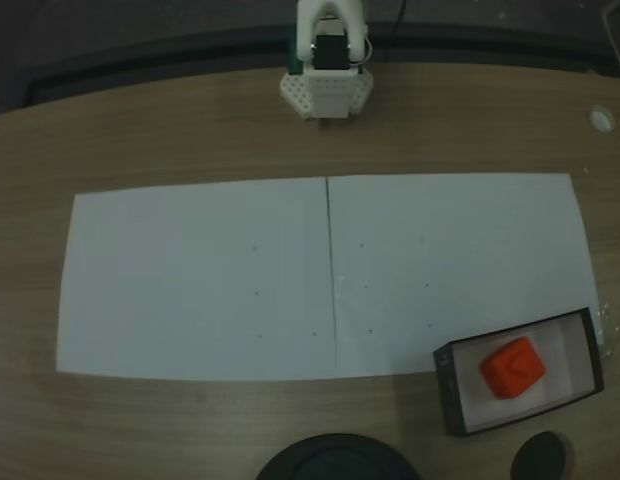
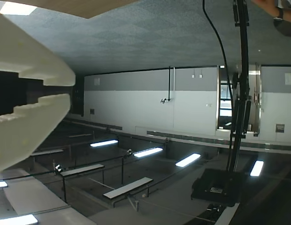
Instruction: Grab a orange square and put it in the box.
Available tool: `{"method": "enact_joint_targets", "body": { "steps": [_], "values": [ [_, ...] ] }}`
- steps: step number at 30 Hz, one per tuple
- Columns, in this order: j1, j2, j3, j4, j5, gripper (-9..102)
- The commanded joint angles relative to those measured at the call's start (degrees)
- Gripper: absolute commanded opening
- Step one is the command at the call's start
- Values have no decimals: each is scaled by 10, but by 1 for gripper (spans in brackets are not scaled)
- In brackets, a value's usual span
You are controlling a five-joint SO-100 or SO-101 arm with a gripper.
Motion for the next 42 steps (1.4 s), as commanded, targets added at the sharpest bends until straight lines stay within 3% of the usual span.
{"method": "enact_joint_targets", "body": {
  "steps": [1,11,18,22,31,42],
  "values": [
    [1,65,120,-35,-33,0],
    [4,293,398,-156,-62,0],
    [4,292,539,-249,-53,0],
    [5,292,661,-313,15,0],
    [5,292,892,-323,25,0],
    [6,292,1049,-317,25,0]
  ]
}}
